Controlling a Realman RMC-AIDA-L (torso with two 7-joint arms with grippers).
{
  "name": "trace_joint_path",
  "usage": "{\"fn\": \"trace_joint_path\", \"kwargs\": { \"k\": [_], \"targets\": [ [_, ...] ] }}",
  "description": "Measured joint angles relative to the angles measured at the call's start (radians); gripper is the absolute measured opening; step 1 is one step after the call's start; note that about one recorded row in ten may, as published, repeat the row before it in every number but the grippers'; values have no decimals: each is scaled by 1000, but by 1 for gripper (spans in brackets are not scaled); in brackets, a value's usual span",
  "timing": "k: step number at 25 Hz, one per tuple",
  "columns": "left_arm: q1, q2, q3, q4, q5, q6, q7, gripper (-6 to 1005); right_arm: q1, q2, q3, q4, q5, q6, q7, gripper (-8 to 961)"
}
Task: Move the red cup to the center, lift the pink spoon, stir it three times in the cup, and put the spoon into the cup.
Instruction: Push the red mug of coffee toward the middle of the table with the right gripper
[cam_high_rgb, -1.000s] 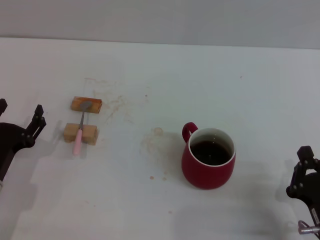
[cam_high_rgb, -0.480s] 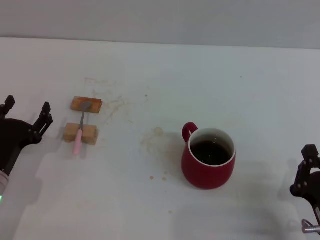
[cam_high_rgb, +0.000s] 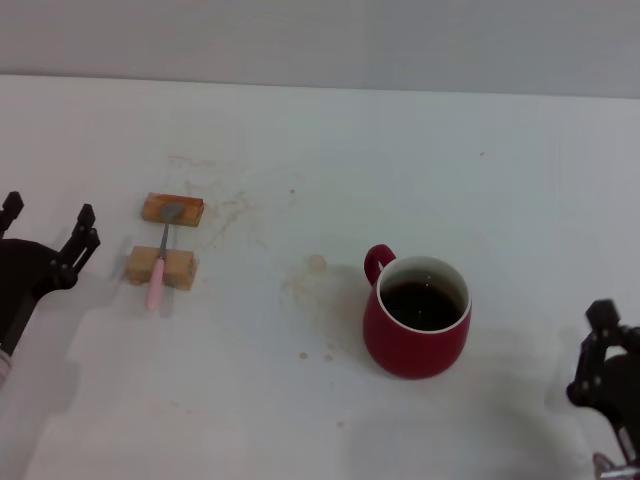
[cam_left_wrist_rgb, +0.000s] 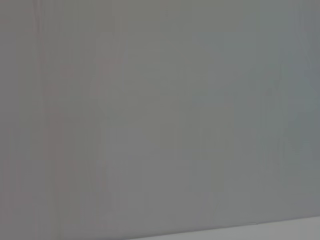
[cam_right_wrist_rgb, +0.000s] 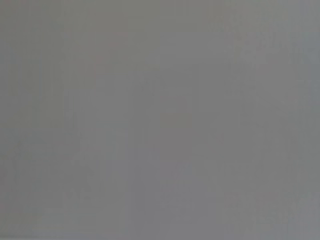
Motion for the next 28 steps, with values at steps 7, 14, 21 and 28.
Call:
{"fn": "trace_joint_path", "kwargs": {
  "k": [7, 14, 21, 28],
  "targets": [
    [7, -2, -3, 9, 0, 18, 5, 843, -19, 1, -25, 6, 2, 42, -1, 1],
    [7, -2, -2, 9, 0, 15, 6, 843, -16, 2, -30, 17, 0, 45, -1, 1],
    [8, -3, -3, 10, 0, 18, 6, 843, -13, 2, -40, 28, -3, 63, -2, 1],
    [8, -3, -3, 10, 0, 19, 6, 843, -11, 2, -41, 33, -4, 73, -3, 1]
  ]
}}
